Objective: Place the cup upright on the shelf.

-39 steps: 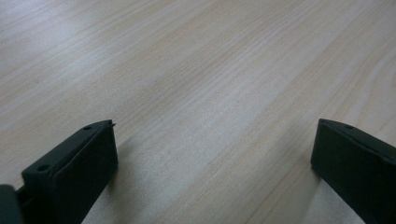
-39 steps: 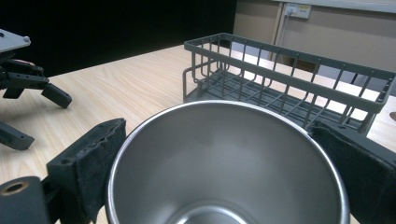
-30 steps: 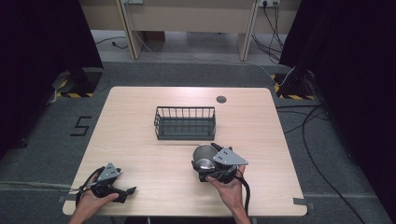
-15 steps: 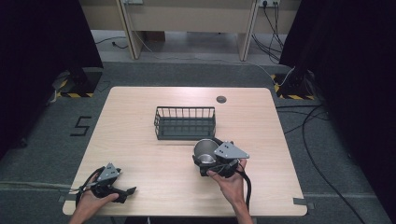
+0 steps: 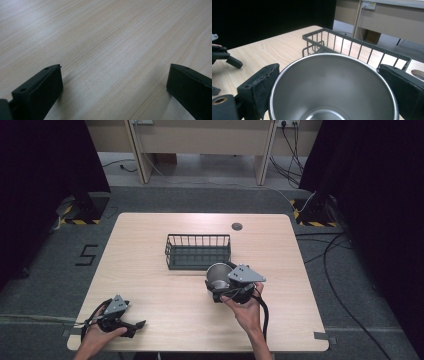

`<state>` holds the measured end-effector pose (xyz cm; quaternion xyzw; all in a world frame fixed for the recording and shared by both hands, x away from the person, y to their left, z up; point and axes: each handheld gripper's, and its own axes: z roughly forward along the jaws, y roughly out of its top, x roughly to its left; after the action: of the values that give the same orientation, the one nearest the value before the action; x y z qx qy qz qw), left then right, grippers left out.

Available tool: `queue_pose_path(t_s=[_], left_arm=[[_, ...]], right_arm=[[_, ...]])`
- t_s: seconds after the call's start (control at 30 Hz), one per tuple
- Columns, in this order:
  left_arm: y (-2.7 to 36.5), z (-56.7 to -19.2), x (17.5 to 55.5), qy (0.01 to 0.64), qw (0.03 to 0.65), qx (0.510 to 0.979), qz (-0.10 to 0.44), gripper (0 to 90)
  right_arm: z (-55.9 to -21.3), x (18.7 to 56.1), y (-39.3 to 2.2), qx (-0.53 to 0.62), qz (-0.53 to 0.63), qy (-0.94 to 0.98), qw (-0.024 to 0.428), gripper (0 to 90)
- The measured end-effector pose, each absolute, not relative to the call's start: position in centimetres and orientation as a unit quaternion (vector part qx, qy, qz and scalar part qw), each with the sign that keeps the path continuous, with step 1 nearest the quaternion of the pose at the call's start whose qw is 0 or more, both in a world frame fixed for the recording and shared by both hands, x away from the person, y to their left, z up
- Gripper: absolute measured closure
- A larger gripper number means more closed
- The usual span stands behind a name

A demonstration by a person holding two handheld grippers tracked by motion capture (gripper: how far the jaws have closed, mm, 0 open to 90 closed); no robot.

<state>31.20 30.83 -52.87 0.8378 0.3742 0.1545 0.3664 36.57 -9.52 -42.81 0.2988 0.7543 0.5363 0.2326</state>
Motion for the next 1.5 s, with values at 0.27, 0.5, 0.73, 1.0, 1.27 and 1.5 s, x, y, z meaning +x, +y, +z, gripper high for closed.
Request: queue_pose_path(t_s=[0.27, 0.5, 0.73, 1.0, 1.27, 1.5], left_arm=[[30.8, -52.9, 31.2, 0.374, 0.366, 0.838, 0.154, 0.0], [30.8, -52.9, 31.2, 0.374, 0.366, 0.838, 0.155, 0.0], [30.8, -52.9, 31.2, 0.374, 0.367, 0.838, 0.155, 0.0], [30.8, -52.9, 31.2, 0.374, 0.368, 0.837, 0.155, 0.0], [30.8, -52.9, 31.2, 0.374, 0.368, 0.837, 0.155, 0.0], [30.8, -52.9, 31.1, 0.375, 0.369, 0.836, 0.155, 0.0]], right_arm=[[-41.6, 37.4, -8.7, 0.294, 0.535, 0.756, 0.236, 6.4], [-40.5, 38.4, -8.1, 0.297, 0.539, 0.754, 0.231, 6.4], [-39.2, 39.6, -7.4, 0.298, 0.537, 0.755, 0.231, 6.4], [-37.5, 40.9, -6.5, 0.297, 0.538, 0.754, 0.232, 6.4], [-36.7, 41.9, -5.7, 0.3, 0.539, 0.752, 0.23, 6.5], [-36.2, 43.0, -5.1, 0.304, 0.537, 0.753, 0.229, 6.4]])
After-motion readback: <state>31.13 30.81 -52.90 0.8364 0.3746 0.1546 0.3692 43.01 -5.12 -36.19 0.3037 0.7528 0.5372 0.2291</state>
